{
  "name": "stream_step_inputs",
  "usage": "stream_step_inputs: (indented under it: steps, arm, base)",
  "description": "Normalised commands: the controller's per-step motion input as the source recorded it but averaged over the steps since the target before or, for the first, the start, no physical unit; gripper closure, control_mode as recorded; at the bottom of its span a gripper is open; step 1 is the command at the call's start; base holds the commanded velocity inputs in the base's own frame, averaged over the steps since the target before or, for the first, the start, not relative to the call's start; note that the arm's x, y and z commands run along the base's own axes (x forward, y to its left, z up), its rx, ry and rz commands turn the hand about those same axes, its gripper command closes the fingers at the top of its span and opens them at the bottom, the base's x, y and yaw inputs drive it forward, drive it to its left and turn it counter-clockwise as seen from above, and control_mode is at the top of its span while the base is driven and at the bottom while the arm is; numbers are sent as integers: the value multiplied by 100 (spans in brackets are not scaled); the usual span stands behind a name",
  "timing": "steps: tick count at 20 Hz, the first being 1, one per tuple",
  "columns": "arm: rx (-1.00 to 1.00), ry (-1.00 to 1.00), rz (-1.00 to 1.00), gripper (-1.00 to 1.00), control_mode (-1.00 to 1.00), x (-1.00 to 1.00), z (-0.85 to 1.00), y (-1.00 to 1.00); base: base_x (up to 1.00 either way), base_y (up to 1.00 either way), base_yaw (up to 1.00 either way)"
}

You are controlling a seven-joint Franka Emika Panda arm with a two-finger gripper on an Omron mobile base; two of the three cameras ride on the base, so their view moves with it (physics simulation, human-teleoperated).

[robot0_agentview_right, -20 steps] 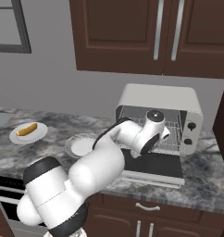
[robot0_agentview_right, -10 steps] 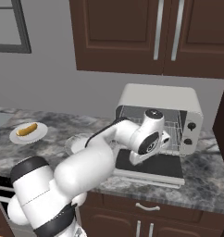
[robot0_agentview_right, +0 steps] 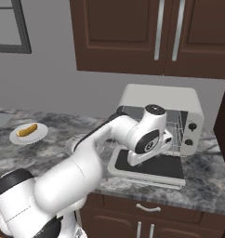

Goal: Open the toaster oven door. Place the hotdog bun on the top rack in the toaster oven and place the steak on the bottom rack.

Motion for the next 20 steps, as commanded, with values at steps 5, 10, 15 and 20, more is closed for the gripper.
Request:
stream_step_inputs:
  steps: [5, 10, 15, 20]
  arm:
    - [0, 0, -19, -100, -100, -13, 26, 32]
    - [0, 0, -37, -100, -100, -2, 9, 44]
    - [4, 0, -37, -100, -100, -3, 10, 51]
    - [8, -2, -34, -100, -100, -7, 10, 52]
  base:
    - [0, 0, 0]
    - [0, 0, 0]
    - [0, 0, 0]
    - [0, 0, 0]
